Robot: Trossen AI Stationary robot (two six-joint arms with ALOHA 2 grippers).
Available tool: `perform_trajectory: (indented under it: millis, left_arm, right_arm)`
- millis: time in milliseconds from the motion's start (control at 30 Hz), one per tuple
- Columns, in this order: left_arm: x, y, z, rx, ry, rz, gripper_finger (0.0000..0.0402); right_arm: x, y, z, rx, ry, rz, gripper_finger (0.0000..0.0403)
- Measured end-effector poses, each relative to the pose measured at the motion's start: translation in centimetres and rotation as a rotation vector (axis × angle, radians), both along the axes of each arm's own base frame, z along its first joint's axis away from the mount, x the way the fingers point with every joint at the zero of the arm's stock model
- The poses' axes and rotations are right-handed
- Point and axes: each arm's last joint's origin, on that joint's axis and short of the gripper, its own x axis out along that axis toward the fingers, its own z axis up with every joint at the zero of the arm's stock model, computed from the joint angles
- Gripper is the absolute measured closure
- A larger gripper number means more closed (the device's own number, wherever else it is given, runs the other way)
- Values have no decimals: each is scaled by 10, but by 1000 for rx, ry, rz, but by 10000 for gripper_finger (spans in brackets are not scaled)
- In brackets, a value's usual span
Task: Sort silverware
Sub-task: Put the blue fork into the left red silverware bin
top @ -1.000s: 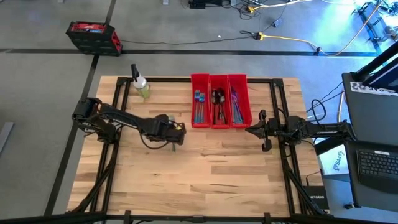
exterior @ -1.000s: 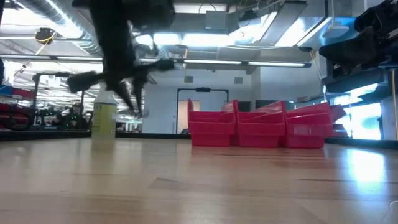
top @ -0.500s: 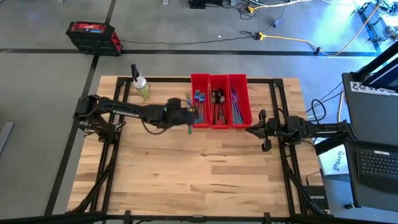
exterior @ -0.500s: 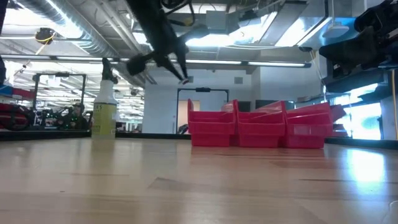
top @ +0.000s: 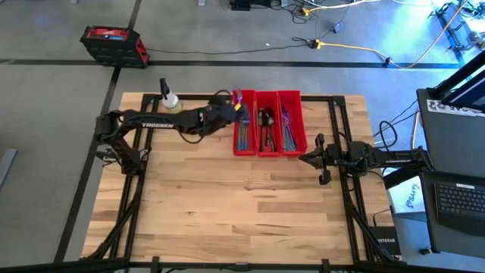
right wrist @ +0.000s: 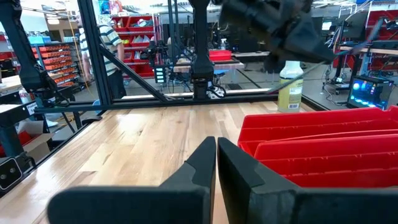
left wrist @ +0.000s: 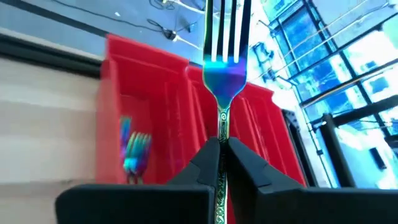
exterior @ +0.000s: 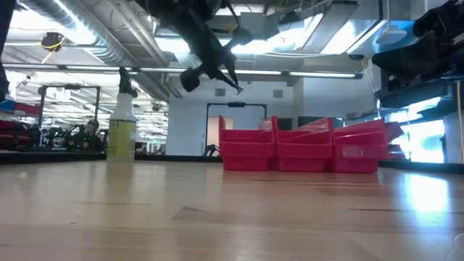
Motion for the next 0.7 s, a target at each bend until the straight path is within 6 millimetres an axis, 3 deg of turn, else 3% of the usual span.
perform_trajectory:
  millis: [300, 467, 700]
  left_arm:
    - [55, 25, 3, -1, 209, -77, 401]
    - [55, 35, -1, -35, 354, -37, 401]
    - [52, 40, -11, -146, 362, -53, 401]
  right_arm:
    - [0, 0, 0, 0, 0, 0, 402]
    - [0, 0, 0, 0, 0, 0, 402]
    - [0, 0, 0, 0, 0, 0, 402]
